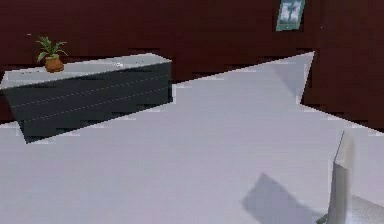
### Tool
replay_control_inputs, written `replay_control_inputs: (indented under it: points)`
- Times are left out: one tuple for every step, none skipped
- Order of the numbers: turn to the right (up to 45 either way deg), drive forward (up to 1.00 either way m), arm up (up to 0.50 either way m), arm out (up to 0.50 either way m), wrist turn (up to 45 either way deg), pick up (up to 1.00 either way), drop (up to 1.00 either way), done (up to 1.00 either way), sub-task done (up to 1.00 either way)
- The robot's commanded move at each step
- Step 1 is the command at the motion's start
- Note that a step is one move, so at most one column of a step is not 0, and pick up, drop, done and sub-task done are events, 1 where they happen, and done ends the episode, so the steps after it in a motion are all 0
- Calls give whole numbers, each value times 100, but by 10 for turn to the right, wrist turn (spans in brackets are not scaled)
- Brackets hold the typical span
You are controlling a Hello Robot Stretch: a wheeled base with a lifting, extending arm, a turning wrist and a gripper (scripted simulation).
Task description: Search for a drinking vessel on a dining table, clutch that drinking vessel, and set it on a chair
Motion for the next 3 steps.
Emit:
replay_control_inputs:
  points:
    - [0, 0, 0, 0, 270, 0, 0, 0, 0]
    - [0, 0, -34, 0, 0, 0, 0, 0, 0]
    - [0, 0, -32, 0, 0, 0, 0, 0, 0]
